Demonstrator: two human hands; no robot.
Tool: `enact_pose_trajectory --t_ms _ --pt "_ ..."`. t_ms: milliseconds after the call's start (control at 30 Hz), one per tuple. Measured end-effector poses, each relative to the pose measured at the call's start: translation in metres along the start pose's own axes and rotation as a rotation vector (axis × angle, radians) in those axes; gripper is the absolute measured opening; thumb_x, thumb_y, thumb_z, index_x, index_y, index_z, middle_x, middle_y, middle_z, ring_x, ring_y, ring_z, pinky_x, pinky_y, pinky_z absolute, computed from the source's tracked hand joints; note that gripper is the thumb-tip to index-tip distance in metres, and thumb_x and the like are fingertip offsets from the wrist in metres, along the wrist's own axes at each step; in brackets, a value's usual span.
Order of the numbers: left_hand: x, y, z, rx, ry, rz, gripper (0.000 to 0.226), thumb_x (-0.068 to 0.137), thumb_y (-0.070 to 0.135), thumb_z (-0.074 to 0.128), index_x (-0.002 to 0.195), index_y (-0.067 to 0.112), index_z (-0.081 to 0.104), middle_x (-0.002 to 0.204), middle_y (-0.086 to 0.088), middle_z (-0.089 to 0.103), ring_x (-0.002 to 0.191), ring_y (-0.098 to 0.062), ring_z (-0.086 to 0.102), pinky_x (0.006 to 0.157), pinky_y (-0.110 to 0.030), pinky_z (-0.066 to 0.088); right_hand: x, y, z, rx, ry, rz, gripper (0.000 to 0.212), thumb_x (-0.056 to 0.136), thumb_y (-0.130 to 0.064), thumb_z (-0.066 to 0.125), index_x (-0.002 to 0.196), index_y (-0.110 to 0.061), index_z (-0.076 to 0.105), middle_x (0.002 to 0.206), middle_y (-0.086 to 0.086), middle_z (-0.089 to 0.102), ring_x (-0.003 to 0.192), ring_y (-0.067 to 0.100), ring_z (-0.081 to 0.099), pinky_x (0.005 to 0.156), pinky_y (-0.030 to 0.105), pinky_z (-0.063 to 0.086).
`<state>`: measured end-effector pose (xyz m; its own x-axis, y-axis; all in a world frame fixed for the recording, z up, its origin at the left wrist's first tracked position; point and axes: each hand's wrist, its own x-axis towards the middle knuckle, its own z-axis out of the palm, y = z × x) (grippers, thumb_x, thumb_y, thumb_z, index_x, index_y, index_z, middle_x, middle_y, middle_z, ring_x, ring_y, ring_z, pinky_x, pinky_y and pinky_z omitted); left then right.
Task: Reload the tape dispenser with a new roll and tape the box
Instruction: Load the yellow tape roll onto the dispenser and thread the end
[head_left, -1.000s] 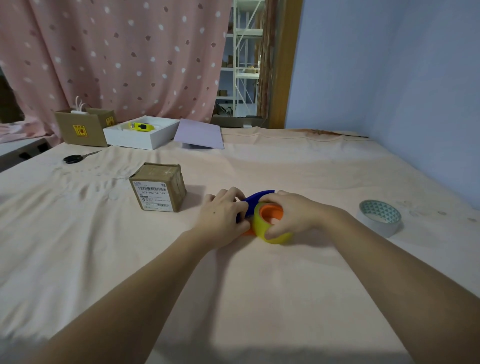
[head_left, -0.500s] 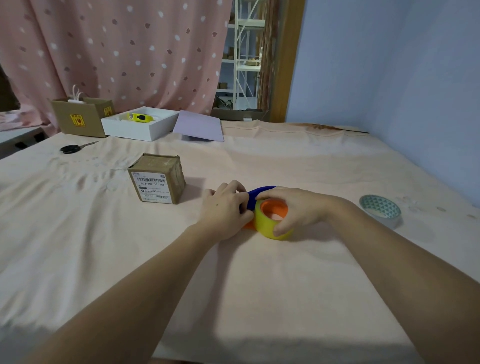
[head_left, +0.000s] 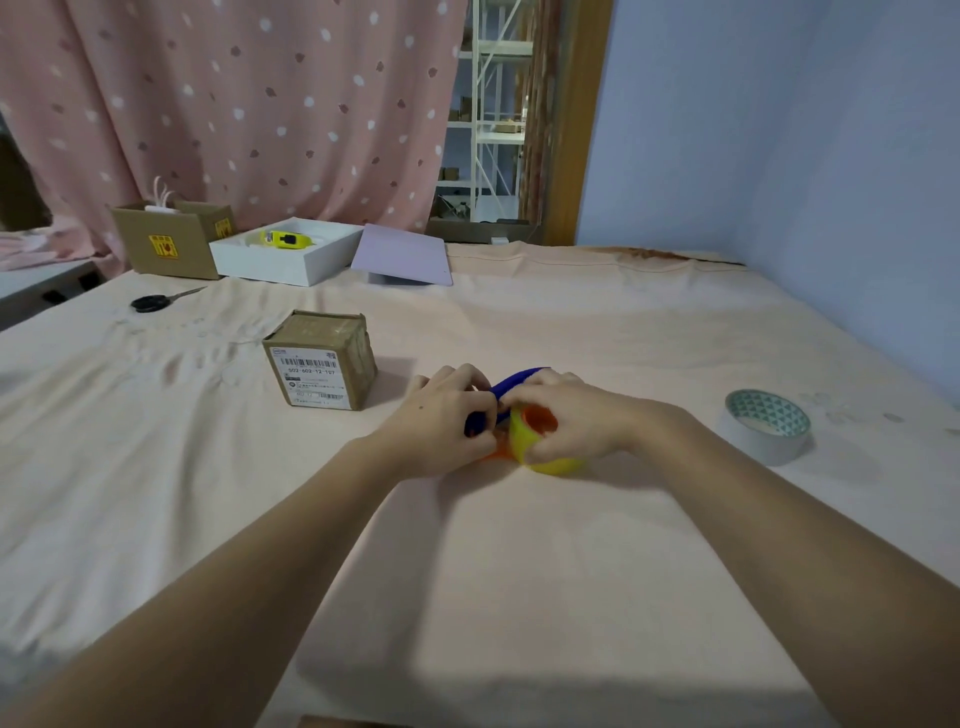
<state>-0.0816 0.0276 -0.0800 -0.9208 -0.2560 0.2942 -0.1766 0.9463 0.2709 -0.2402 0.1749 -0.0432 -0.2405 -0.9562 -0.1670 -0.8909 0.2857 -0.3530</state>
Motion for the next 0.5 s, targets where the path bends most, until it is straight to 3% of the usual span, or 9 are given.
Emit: enact_pose_trajectory --t_ms 100,233,367,500 --pt "-0.001 0.001 0.0 -0.005 0.009 -0.009 0.016 0.078 0.043 0.054 0.086 0.034 0.064 0.119 0.009 0.051 0.103 -0.013 0.042 0.088 -0.037 0.03 -0.002 -0.003 0.005 0.018 0.023 -0.024 0.037 0.079 -0.032 0.067 0.111 -0.05 0.061 0.146 -0.009 0.032 0.133 0.025 0.028 0.111 0.046 0.033" --pt "-0.003 0.003 -0.002 -0.03 -0.006 -0.03 0.011 0.084 0.041 0.063 0.092 0.035 0.067 0.121 0.01 0.051 0.11 -0.015 0.046 0.094 -0.04 0.033 0.001 -0.005 0.011 -0.016 0.08 -0.022 0.025 0.08 -0.032 0.066 0.1 -0.045 0.067 0.147 -0.01 0.036 0.132 0.024 0.029 0.112 0.047 0.027" --pt "-0.004 0.006 -0.007 -0.036 -0.027 -0.02 0.014 0.084 0.043 0.065 0.095 0.035 0.069 0.122 0.009 0.051 0.112 -0.016 0.047 0.097 -0.041 0.033 0.004 -0.004 0.019 0.02 0.216 -0.087 0.013 0.082 -0.029 0.067 0.088 -0.039 0.073 0.13 -0.013 0.05 0.119 0.021 0.039 0.108 0.04 0.033" --pt "-0.004 0.006 -0.013 -0.023 -0.095 -0.028 0.025 0.083 0.053 0.066 0.103 0.038 0.067 0.126 0.011 0.048 0.113 -0.017 0.045 0.097 -0.04 0.032 0.006 -0.002 0.026 0.053 0.278 -0.106 0.014 0.083 -0.029 0.065 0.084 -0.042 0.07 0.113 -0.019 0.051 0.11 0.019 0.043 0.101 0.037 0.038"
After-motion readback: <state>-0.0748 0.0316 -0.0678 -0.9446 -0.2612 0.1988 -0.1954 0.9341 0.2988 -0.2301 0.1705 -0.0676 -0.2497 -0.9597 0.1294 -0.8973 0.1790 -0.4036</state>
